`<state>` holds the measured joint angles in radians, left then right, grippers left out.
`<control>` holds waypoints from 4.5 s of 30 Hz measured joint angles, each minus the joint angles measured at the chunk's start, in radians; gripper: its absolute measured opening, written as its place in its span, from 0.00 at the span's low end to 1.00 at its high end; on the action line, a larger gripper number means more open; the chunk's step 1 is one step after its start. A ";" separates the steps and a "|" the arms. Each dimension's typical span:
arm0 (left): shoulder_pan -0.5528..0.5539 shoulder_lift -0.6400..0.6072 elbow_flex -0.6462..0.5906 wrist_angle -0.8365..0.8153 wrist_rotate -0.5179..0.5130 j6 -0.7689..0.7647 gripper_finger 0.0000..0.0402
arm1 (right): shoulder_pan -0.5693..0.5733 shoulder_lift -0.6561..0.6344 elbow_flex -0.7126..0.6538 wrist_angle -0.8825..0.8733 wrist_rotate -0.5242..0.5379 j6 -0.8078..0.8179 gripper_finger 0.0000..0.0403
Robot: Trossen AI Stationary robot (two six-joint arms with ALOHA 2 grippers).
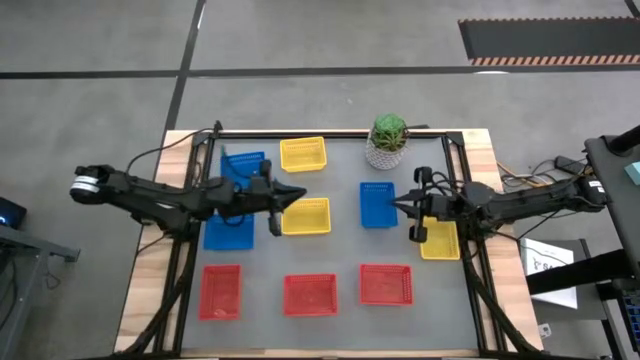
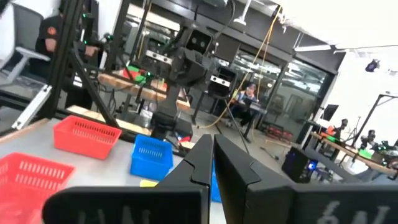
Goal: Stack baskets by color
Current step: Stack the bottom yellow basket on top of the top yellow basket
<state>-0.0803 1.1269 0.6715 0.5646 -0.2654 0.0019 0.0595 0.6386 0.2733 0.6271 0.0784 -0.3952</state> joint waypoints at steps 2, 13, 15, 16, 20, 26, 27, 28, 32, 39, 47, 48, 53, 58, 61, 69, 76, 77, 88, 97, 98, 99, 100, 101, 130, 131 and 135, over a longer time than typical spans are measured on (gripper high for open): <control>0.000 0.028 0.042 -0.063 0.003 -0.016 0.00 | -0.007 0.016 0.000 0.004 0.000 -0.001 0.02; -0.002 0.176 0.311 -0.500 0.004 -0.049 0.00 | -0.014 0.074 0.008 -0.036 0.001 0.096 0.02; -0.006 0.191 0.334 -0.538 0.004 -0.037 0.00 | -0.014 0.103 0.041 -0.081 0.001 0.108 0.02; -0.008 0.194 0.340 -0.546 0.004 -0.020 0.00 | -0.014 0.121 0.063 -0.108 0.001 0.108 0.02; -0.027 0.185 0.336 -0.554 0.000 0.047 0.00 | -0.014 0.226 0.163 -0.239 0.001 0.108 0.02; -0.056 0.147 0.335 -0.556 -0.048 0.203 0.00 | -0.014 0.407 0.318 -0.342 0.000 0.105 0.02; -0.060 0.144 0.335 -0.550 -0.064 0.232 0.00 | -0.014 0.435 0.347 -0.364 0.000 0.105 0.02; -0.062 0.137 0.335 -0.543 -0.074 0.261 0.00 | -0.014 0.461 0.377 -0.391 0.000 0.105 0.02; -0.069 0.110 0.328 -0.548 -0.087 0.347 0.00 | -0.014 0.556 0.510 -0.550 0.000 0.107 0.02; -0.071 -0.003 0.219 -0.541 -0.088 0.398 0.00 | -0.012 0.688 0.727 -0.829 0.000 0.140 0.02; -0.072 -0.206 0.030 -0.371 -0.089 0.399 0.00 | -0.010 0.855 0.941 -0.957 0.000 0.151 0.02; -0.072 -0.233 0.010 -0.366 -0.089 0.399 0.00 | -0.010 0.877 0.967 -0.973 0.000 0.152 0.02; -0.072 -0.365 -0.074 -0.362 -0.090 0.377 0.00 | -0.010 0.984 1.097 -1.054 0.000 0.159 0.02; -0.072 -0.481 -0.155 -0.362 -0.089 0.371 0.00 | -0.010 1.074 1.203 -1.111 0.000 0.176 0.02; -0.072 -0.534 -0.184 -0.361 -0.089 0.371 0.00 | -0.010 1.114 1.249 -1.146 -0.008 0.202 0.04; -0.072 -0.579 -0.190 -0.363 -0.089 0.370 0.00 | -0.009 1.232 1.384 -1.268 -0.002 0.303 0.27; -0.072 -0.561 -0.191 -0.364 -0.089 0.377 0.00 | -0.005 1.341 1.482 -1.390 -0.004 0.303 0.42; -0.072 -0.560 -0.191 -0.364 -0.089 0.378 0.00 | -0.005 1.354 1.490 -1.395 -0.004 0.304 0.43; -0.072 -0.566 -0.191 -0.364 -0.089 0.379 0.00 | -0.010 1.461 1.494 -1.407 -0.008 0.271 0.37; -0.072 -0.565 -0.191 -0.364 -0.089 0.380 0.00 | -0.017 1.466 1.494 -1.403 -0.007 0.230 0.05; -0.072 -0.565 -0.191 -0.364 -0.089 0.380 0.00 | -0.017 1.465 1.494 -1.403 -0.007 0.221 0.04; -0.072 -0.565 -0.191 -0.364 -0.089 0.383 0.00 | -0.017 1.463 1.494 -1.403 -0.007 0.214 0.03; -0.072 -0.565 -0.191 -0.364 -0.089 0.393 0.00 | -0.017 1.459 1.495 -1.404 -0.002 0.203 0.03; -0.072 -0.563 -0.191 -0.364 -0.089 0.405 0.00 | -0.018 1.455 1.497 -1.409 0.001 0.193 0.03; -0.072 -0.481 -0.191 -0.312 -0.143 0.423 0.00 | -0.307 1.373 1.834 -1.612 -0.008 -0.074 0.02; -0.072 -0.480 -0.191 -0.311 -0.143 0.423 0.00 | -0.326 1.378 1.829 -1.600 -0.017 -0.093 0.02; -0.072 -0.484 -0.191 -0.310 -0.144 0.427 0.00 | -0.392 1.416 1.821 -1.526 -0.054 -0.117 0.02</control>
<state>-0.1520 0.6425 0.4801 0.2544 -0.4095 0.4290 -0.3328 2.0550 2.0941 -0.8985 0.0248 -0.5117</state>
